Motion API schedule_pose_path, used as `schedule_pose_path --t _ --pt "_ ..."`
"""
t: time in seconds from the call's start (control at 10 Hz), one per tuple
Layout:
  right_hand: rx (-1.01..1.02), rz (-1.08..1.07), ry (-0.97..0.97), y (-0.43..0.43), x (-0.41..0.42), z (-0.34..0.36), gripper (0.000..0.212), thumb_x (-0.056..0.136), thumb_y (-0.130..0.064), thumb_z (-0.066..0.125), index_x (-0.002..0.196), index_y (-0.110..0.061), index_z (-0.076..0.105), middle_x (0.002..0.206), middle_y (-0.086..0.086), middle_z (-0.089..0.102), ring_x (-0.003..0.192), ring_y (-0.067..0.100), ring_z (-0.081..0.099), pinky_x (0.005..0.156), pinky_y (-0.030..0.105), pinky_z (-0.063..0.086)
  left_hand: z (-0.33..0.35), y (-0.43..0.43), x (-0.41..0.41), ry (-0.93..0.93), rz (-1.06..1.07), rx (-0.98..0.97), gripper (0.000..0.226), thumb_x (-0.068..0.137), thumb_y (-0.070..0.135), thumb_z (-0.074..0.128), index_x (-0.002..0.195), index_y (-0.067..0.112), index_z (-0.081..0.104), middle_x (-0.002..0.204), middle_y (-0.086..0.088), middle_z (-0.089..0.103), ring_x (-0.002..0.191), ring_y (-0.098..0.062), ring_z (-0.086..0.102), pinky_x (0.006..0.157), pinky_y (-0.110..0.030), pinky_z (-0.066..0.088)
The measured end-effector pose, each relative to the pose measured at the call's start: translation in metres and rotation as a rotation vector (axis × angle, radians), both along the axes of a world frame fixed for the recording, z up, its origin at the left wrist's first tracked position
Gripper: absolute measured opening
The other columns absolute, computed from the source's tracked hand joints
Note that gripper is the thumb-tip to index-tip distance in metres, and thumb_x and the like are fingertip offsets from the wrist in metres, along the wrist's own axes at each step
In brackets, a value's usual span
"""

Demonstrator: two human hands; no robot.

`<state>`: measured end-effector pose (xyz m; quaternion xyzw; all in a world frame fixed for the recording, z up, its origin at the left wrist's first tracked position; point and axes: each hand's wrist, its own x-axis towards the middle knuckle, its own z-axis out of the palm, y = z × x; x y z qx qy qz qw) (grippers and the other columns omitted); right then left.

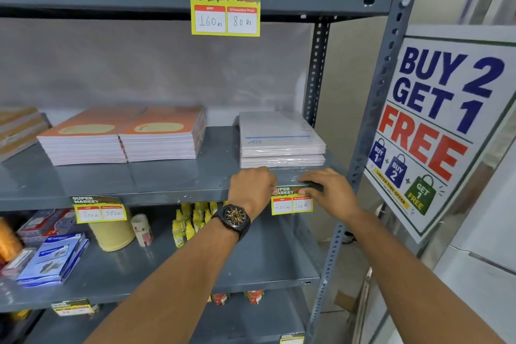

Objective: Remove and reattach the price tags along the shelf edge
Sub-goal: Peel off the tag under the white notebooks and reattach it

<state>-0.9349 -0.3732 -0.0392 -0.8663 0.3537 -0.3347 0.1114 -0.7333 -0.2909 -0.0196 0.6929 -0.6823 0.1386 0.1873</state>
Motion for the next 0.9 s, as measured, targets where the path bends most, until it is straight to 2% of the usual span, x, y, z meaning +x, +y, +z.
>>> schedule_pose_path --t 0.1,0.3,0.4,0.5,0.6,0.7,0.8,0.9 --pt "0.064 0.048 0.011 -0.007 -0.011 0.003 0.031 0.077 -0.020 0.080 0.108 -0.023 0.073 0.110 -0.006 0.072 0.102 0.009 0.058 0.088 0.003 0.035 -0.003 -0.002 0.003 0.023 -0.012 -0.015 0.017 0.084 0.040 0.064 0.088 0.025 0.069 0.089 0.003 0.066 0.083 -0.027 0.063 0.065 -0.036 0.050" --pt "0.112 0.053 -0.038 -0.010 -0.011 0.002 0.032 0.075 -0.017 0.081 0.106 -0.023 0.074 0.107 -0.009 0.071 0.099 -0.006 0.054 0.087 -0.001 0.034 -0.007 -0.005 0.007 0.017 -0.041 -0.040 0.017 0.084 0.043 0.063 0.088 0.028 0.070 0.087 0.006 0.066 0.082 -0.024 0.063 0.059 -0.031 0.042" --pt "0.146 0.049 -0.053 -0.011 -0.011 0.004 0.032 0.074 -0.016 0.082 0.104 -0.023 0.075 0.104 -0.011 0.071 0.098 -0.003 0.056 0.086 -0.001 0.035 -0.008 -0.005 0.008 -0.002 -0.043 -0.047 0.017 0.085 0.043 0.061 0.089 0.028 0.069 0.087 0.005 0.065 0.083 -0.025 0.063 0.058 -0.031 0.040" --pt "0.156 0.033 -0.045 -0.012 -0.010 0.005 0.033 0.073 -0.015 0.083 0.104 -0.025 0.075 0.103 -0.013 0.070 0.099 -0.001 0.057 0.086 -0.002 0.034 -0.008 -0.002 0.007 -0.017 -0.037 -0.051 0.018 0.087 0.044 0.060 0.091 0.028 0.069 0.090 0.005 0.065 0.085 -0.025 0.063 0.060 -0.034 0.044" --pt "0.140 0.025 -0.024 -0.011 -0.010 0.002 0.033 0.076 -0.017 0.081 0.107 -0.026 0.074 0.108 -0.010 0.072 0.101 0.000 0.056 0.088 0.003 0.036 -0.005 0.001 0.007 0.008 -0.041 -0.030 0.020 0.087 0.046 0.058 0.093 0.030 0.068 0.092 0.007 0.065 0.087 -0.023 0.061 0.062 -0.034 0.044" --pt "0.021 0.012 0.056 -0.001 -0.009 0.002 0.029 0.082 -0.020 0.074 0.111 -0.024 0.071 0.112 -0.005 0.072 0.102 0.009 0.058 0.091 0.020 0.043 -0.002 0.008 0.006 0.030 -0.056 -0.011 0.020 0.087 0.046 0.058 0.093 0.031 0.068 0.093 0.006 0.065 0.088 -0.022 0.060 0.063 -0.033 0.045" --pt "-0.059 -0.021 0.176 0.010 -0.006 0.004 0.027 0.088 -0.020 0.064 0.114 -0.022 0.066 0.113 -0.001 0.071 0.104 0.021 0.060 0.093 0.033 0.047 0.002 0.017 0.008 0.081 -0.088 -0.007 0.020 0.090 0.045 0.054 0.094 0.032 0.069 0.093 0.005 0.066 0.088 -0.021 0.061 0.067 -0.036 0.050" --pt "-0.122 -0.087 0.388 0.037 0.008 0.024 0.026 0.086 -0.019 0.055 0.110 -0.024 0.062 0.110 0.000 0.069 0.102 0.027 0.058 0.088 0.040 0.047 0.007 0.029 0.020 0.167 -0.151 0.063 0.028 0.091 0.049 0.048 0.099 0.030 0.068 0.098 0.005 0.069 0.091 -0.019 0.061 0.074 -0.035 0.051"
